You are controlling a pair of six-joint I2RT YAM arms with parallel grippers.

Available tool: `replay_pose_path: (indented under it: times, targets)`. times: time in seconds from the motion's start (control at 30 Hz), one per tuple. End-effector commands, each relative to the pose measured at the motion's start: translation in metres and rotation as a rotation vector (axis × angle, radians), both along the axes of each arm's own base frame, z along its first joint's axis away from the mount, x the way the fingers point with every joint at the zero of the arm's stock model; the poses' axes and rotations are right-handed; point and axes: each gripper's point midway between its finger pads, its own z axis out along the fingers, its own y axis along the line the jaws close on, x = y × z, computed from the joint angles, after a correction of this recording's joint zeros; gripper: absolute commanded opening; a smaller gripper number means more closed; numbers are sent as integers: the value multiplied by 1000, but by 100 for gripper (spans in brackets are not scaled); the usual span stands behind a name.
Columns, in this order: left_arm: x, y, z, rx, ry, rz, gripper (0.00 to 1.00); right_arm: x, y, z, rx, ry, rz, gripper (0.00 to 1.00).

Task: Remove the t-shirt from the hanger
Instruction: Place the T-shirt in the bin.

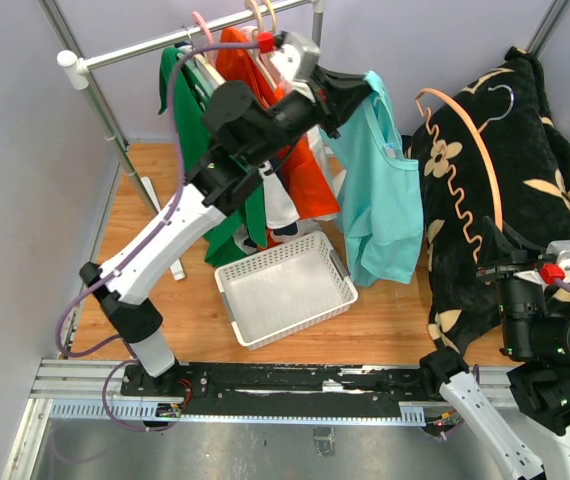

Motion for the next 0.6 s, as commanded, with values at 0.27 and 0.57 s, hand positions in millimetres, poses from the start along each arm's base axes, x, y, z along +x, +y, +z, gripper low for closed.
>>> replay_pose_path:
  times: [0.27, 0.57]
  targets:
    - [-80, 110, 108, -167, -206, 92, 1, 5, 8, 18, 54, -70, 33, 1]
    - [-90, 136, 62, -112, -145, 149, 1, 14, 16, 13, 53, -52, 56, 1]
